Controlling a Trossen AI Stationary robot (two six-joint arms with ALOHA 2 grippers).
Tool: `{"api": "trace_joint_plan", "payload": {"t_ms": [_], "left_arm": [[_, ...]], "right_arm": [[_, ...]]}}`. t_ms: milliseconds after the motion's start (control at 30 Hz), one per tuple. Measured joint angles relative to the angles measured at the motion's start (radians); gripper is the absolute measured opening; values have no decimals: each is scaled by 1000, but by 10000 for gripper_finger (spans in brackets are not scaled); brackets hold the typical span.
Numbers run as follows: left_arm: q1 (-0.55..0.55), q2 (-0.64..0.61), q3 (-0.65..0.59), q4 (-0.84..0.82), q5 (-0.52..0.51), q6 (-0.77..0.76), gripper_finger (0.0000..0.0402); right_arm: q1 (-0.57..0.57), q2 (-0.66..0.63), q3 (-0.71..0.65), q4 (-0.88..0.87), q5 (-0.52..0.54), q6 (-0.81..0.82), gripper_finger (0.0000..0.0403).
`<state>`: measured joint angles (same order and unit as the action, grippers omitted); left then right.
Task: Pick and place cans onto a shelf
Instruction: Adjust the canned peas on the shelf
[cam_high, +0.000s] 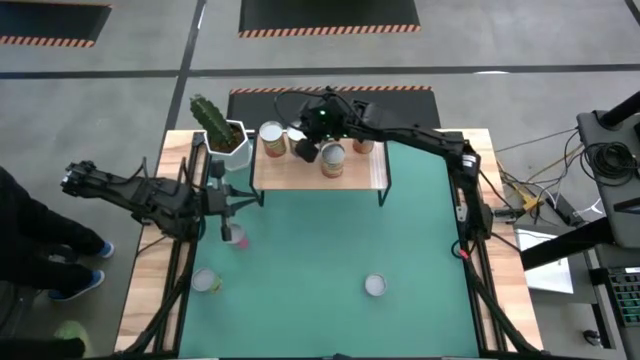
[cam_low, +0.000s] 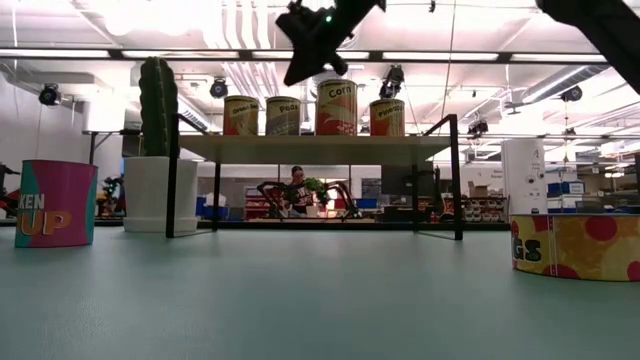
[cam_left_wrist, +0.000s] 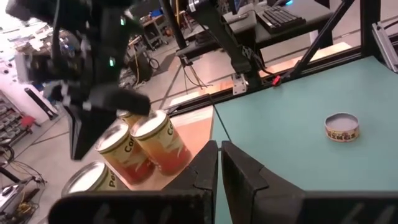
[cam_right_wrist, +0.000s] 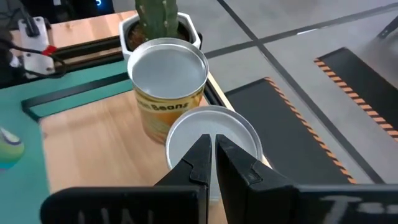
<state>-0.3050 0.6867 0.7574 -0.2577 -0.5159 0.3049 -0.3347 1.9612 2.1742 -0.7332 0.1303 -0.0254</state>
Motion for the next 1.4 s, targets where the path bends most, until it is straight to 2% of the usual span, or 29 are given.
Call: {"api": "trace_joint_plan", "payload": {"t_ms": [533, 1400], "left_arm": [[0, -6, 0, -6, 0, 20, 3], [0, -6, 0, -6, 0, 27, 3]], "right_arm": [[0, 58, -2, 36, 9, -14, 12], [1, 59, -50, 139, -1, -19, 12]]}}
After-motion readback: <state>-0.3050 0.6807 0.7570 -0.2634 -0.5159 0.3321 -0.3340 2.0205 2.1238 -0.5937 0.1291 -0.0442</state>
